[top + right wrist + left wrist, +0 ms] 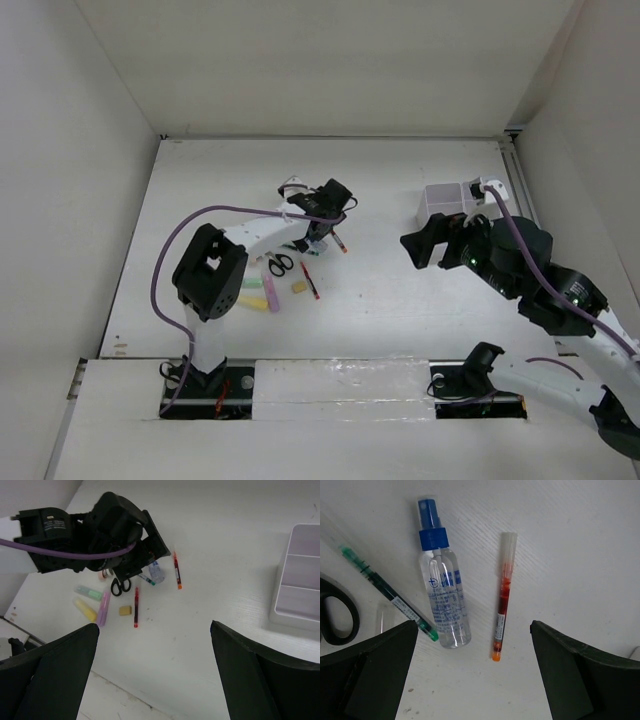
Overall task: Sort the stationery into containers
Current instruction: Pick up the stationery from the center of the board.
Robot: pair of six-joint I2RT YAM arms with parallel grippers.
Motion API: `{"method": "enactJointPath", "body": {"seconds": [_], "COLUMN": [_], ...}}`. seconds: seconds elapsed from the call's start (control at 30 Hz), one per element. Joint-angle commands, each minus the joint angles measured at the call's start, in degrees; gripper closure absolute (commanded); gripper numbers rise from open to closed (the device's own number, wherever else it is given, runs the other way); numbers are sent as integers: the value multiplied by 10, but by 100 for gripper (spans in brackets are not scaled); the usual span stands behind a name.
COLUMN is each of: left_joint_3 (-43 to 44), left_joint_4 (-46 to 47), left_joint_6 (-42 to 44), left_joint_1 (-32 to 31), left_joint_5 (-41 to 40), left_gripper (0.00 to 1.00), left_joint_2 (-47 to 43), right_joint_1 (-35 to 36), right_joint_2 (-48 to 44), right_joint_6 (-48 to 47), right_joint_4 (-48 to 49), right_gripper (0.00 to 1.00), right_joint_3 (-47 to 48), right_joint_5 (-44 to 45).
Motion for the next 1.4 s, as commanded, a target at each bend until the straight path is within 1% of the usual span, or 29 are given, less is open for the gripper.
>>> {"method": "enactJointPath", "body": {"seconds": [0.0,0.2,0.43,0.53,0.6,0.67,0.77,0.8,0.87,0.93,1.0,1.03,1.1,1.13,1.17,1.23,1.33,1.37], "left_joint_3": [17,-3,-3,-3,-3,-3,-9,-15,-15,-15,-15,-15,-15,-15,-22,-22,-27,-27], "left_joint_4": [-21,31,43,43,43,43,43,43,43,43,43,43,43,43,43,43,43,43], "left_joint_6": [-31,-23,-12,-12,-12,-12,-24,-24,-24,-24,-24,-24,-30,-30,-30,-36,-42,-47], "left_joint_1": [0,0,-6,-6,-6,-6,-6,-6,-6,-6,-6,-6,-6,-6,-6,-6,-6,-6], "left_joint_5": [-9,-3,-3,-3,-3,2,2,-3,-3,-3,-3,-3,-3,-3,-3,-3,-3,-3], "left_gripper": [7,8,8,12,12,16,16,19,19,25,25,28,28,31,31,35,35,37], "left_joint_2": [25,32,37,43,51,58,63,63,63,69,75,75,80,80,80,80,80,80], "right_joint_1": [-3,-3,-3,-3,-3,-3,-3,-3,-3,-3,-3,-3,-3,-3,-3,-3,-3,-3], "right_joint_2": [-10,-15,-15,-15,-15,-15,-15,-15,-15,-15,-15,-15,-15,-15,-15,-15,-10,-10], "right_joint_6": [5,5,5,5,5,5,5,5,5,5,5,5,5,5,5,5,5,5], "right_joint_4": [4,-2,-2,-2,-2,-2,-2,-2,-2,-2,-2,-2,-7,-7,-7,-7,-7,-7], "right_gripper": [0,0,0,0,0,0,0,0,0,0,0,0,0,0,0,0,0,0], "right_joint_3": [0,-5,-11,-11,-11,-11,-11,-11,-11,-11,-11,-11,-11,-11,-11,-11,-11,-11], "right_joint_5": [-13,-18,-23,-23,-23,-23,-23,-23,-23,-23,-23,-23,-23,-23,-23,-23,-23,-23]}}
